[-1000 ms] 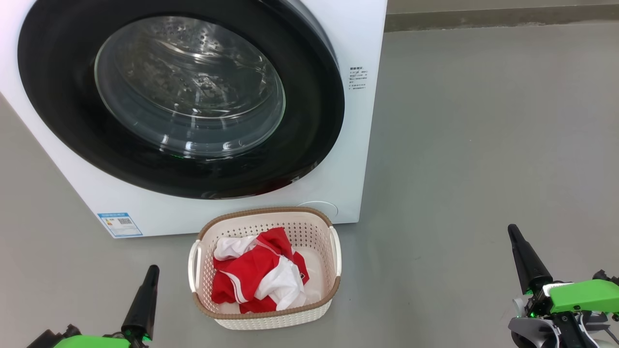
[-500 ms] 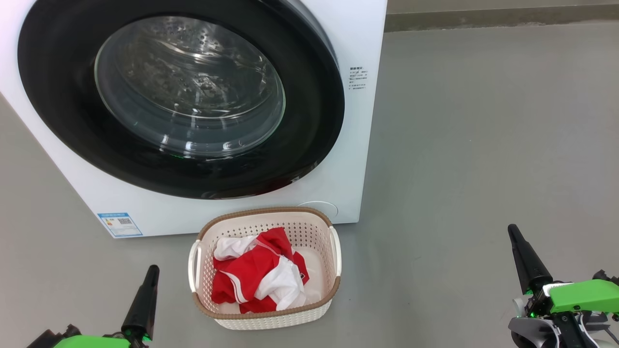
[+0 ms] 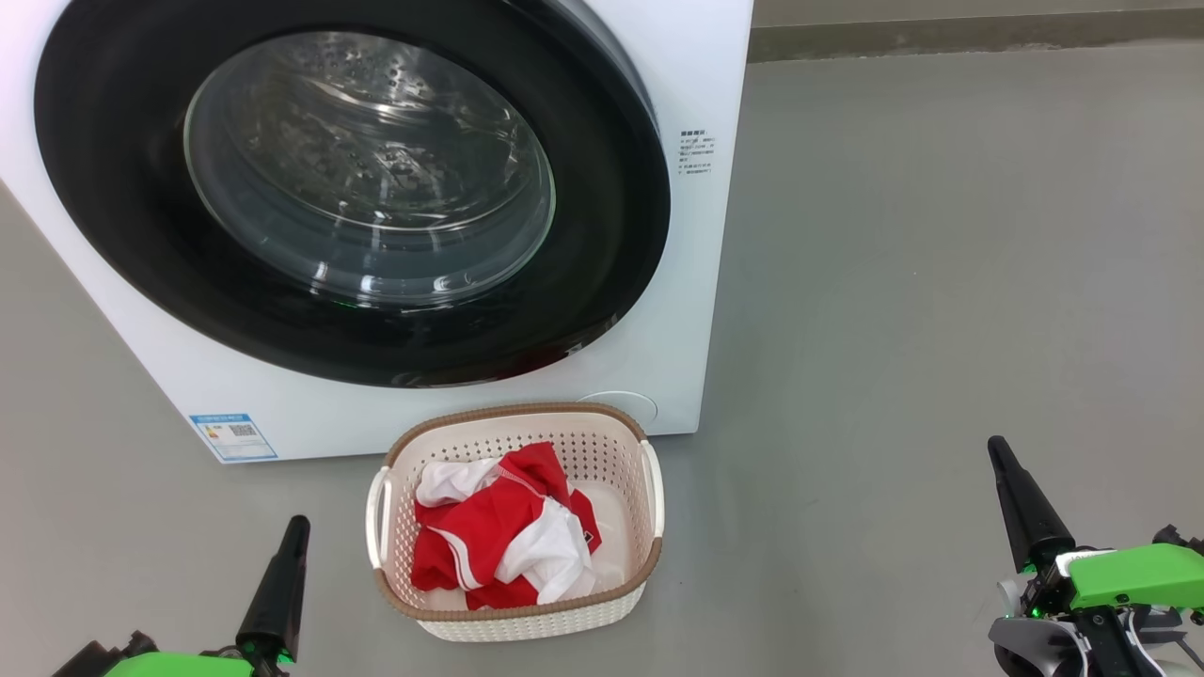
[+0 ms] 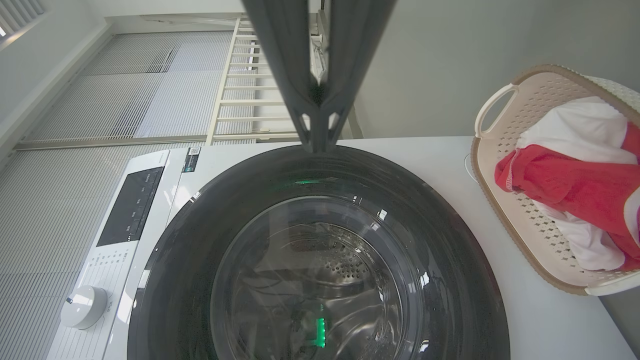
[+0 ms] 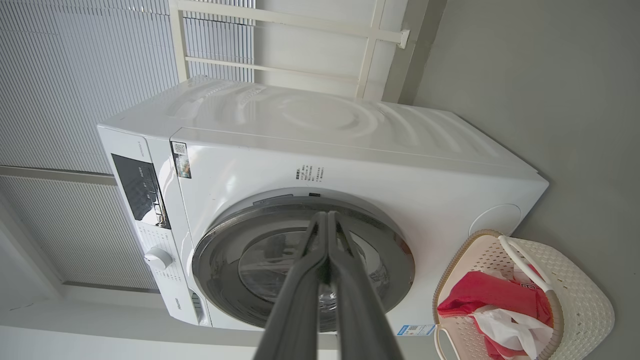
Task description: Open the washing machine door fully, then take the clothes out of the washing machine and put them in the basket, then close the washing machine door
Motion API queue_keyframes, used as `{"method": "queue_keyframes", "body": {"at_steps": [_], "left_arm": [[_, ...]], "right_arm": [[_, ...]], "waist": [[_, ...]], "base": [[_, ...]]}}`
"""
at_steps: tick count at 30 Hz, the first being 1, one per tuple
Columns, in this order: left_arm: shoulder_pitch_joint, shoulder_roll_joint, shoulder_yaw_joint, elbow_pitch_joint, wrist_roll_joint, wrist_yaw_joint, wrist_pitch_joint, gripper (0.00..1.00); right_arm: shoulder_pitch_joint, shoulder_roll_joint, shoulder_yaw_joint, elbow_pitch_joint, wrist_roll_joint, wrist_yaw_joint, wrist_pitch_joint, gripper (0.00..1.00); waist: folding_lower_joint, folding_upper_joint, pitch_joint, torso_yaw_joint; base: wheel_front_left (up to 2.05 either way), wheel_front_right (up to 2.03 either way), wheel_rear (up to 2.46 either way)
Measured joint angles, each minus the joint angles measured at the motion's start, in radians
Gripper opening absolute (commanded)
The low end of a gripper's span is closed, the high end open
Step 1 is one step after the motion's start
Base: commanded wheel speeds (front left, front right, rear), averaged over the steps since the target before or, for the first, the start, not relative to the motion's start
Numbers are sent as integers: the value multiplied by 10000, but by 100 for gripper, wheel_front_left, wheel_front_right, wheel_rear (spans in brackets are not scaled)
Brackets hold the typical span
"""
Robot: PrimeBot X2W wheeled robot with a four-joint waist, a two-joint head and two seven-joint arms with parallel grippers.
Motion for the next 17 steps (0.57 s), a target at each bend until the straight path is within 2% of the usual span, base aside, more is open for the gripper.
{"method": "queue_keyframes", "body": {"at_steps": [17], "left_arm": [[0, 0, 0, 0, 0, 0, 0, 0]], "right_arm": [[0, 0, 0, 0, 0, 0, 0, 0]], "waist": [[0, 0, 0, 0]], "base": [[0, 0, 0]]}}
